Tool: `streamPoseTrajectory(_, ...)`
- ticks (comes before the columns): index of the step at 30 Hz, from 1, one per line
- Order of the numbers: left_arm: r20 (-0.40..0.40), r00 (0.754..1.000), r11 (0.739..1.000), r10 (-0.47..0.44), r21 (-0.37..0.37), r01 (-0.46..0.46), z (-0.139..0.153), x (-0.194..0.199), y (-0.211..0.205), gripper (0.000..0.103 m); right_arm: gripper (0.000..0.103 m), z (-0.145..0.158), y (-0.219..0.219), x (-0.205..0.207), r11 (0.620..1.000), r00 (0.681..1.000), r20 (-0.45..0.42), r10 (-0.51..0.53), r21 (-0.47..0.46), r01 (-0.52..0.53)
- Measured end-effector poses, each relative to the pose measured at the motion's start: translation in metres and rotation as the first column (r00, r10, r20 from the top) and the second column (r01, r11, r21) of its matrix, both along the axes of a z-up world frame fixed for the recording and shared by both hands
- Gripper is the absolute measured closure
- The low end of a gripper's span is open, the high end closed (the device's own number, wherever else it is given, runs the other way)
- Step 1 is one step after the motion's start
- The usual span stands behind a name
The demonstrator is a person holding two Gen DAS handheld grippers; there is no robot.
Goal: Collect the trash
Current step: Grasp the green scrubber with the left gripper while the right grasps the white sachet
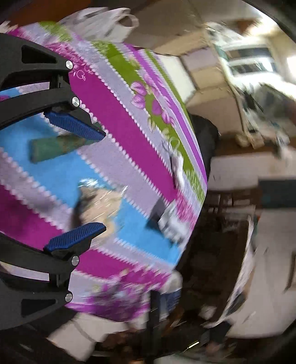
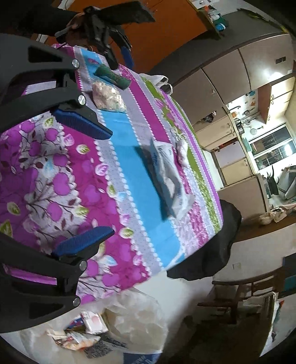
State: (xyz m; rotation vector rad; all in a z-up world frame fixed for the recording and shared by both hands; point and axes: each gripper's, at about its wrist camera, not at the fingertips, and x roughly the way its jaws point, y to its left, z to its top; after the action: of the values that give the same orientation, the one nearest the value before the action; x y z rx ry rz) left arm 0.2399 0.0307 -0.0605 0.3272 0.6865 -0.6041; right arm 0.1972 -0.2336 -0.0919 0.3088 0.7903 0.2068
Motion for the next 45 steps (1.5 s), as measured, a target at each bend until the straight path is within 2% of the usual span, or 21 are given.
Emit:
streamPoseTrajectory(2,0.029,1.0,0.999,-0.003,0.039,0.002,-0.003,-0.011,0.002,0.028,0.028,-0.003,0.003,-0.003,1.0,1.0,-0.008,0.0,0.009,0.0)
streamPoseTrajectory(5,-0.038,0.994,0.995,0.098,0.019,-0.097,-0.014,0.002,0.011,0.028,0.028,-0.003,0.009,-0.002,1.0,1.0,-0.008,0.01,-0.003,-0.01)
streamPoseTrajectory(8,-0.102,0.968,0.974,0.228,0.017,-0.227,-0.027,0.024,0.025,0.028,0.028,0.006,0.017,0.002,0.997,0.999,0.035,0.028,-0.078,-0.025)
streamPoseTrajectory(13,-0.17,0.947,0.96,0.271,-0.022,-0.279,-0.036,0.036,0.037,0.03,0.028,0.024,0.027,0.036,0.952,0.984,0.083,0.158,-0.279,-0.129)
streamPoseTrajectory(15,-0.174,0.95,0.963,0.261,-0.02,-0.269,-0.037,0.035,0.033,0.036,0.028,0.026,0.028,0.055,0.92,0.974,0.069,0.216,-0.349,-0.179)
streamPoseTrajectory(18,-0.185,0.952,0.967,0.242,-0.027,-0.252,-0.04,0.032,0.024,0.059,0.028,0.028,0.032,0.084,0.849,0.942,0.027,0.335,-0.442,-0.29)
streamPoseTrajectory(20,-0.198,0.955,0.972,0.22,-0.039,-0.232,-0.043,0.031,0.018,0.072,0.027,0.027,0.039,0.1,0.775,0.897,-0.025,0.441,-0.494,-0.394)
streamPoseTrajectory(21,-0.198,0.956,0.973,0.216,-0.042,-0.229,-0.044,0.03,0.015,0.078,0.026,0.027,0.044,0.108,0.718,0.87,-0.058,0.49,-0.539,-0.44)
streamPoseTrajectory(23,-0.192,0.957,0.972,0.217,-0.044,-0.229,-0.044,0.029,0.012,0.08,0.018,0.026,0.053,0.119,0.61,0.801,-0.125,0.585,-0.583,-0.537)
streamPoseTrajectory(25,-0.203,0.954,0.97,0.218,-0.06,-0.235,-0.045,0.031,0.013,0.08,0.017,0.023,0.064,0.131,0.48,0.728,-0.214,0.651,-0.627,-0.614)
streamPoseTrajectory(26,-0.216,0.952,0.969,0.216,-0.074,-0.237,-0.045,0.032,0.015,0.081,0.016,0.021,0.07,0.138,0.403,0.674,-0.276,0.685,-0.627,-0.667)
streamPoseTrajectory(29,-0.243,0.947,0.965,0.21,-0.103,-0.24,-0.044,0.035,0.02,0.081,0.016,0.017,0.085,0.148,0.251,0.607,-0.351,0.713,-0.681,-0.688)
streamPoseTrajectory(30,-0.246,0.947,0.965,0.207,-0.108,-0.239,-0.044,0.035,0.02,0.08,0.016,0.013,0.092,0.153,0.177,0.558,-0.399,0.727,-0.677,-0.714)
streamPoseTrajectory(33,-0.242,0.949,0.967,0.201,-0.106,-0.231,-0.044,0.035,0.02,0.08,0.017,-0.002,0.1,0.16,0.034,0.483,-0.508,0.713,-0.663,-0.748)
streamPoseTrajectory(35,-0.234,0.952,0.969,0.199,-0.099,-0.227,-0.044,0.034,0.019,0.08,0.028,-0.01,0.1,0.165,-0.018,0.458,-0.557,0.693,-0.647,-0.762)
streamPoseTrajectory(36,-0.231,0.952,0.969,0.199,-0.098,-0.226,-0.044,0.034,0.019,0.08,0.036,-0.013,0.099,0.167,-0.027,0.442,-0.585,0.68,-0.622,-0.783)
streamPoseTrajectory(37,-0.23,0.952,0.969,0.2,-0.099,-0.228,-0.044,0.034,0.019,0.08,0.038,-0.012,0.098,0.17,-0.011,0.434,-0.587,0.683,-0.603,-0.798)
streamPoseTrajectory(38,-0.232,0.952,0.968,0.2,-0.101,-0.228,-0.044,0.034,0.019,0.08,0.05,-0.011,0.097,0.172,0.01,0.431,-0.59,0.683,-0.582,-0.813)
streamPoseTrajectory(40,-0.236,0.951,0.967,0.202,-0.104,-0.231,-0.044,0.034,0.019,0.08,0.054,-0.01,0.091,0.174,0.08,0.452,-0.584,0.675,-0.55,-0.831)
streamPoseTrajectory(43,-0.24,0.947,0.963,0.214,-0.11,-0.245,-0.043,0.035,0.02,0.082,0.059,-0.007,0.083,0.171,0.211,0.519,-0.536,0.666,-0.532,-0.82)
streamPoseTrajectory(45,-0.24,0.945,0.96,0.224,-0.111,-0.256,-0.043,0.034,0.021,0.083,0.063,-0.001,0.073,0.164,0.334,0.588,-0.483,0.649,-0.514,-0.79)
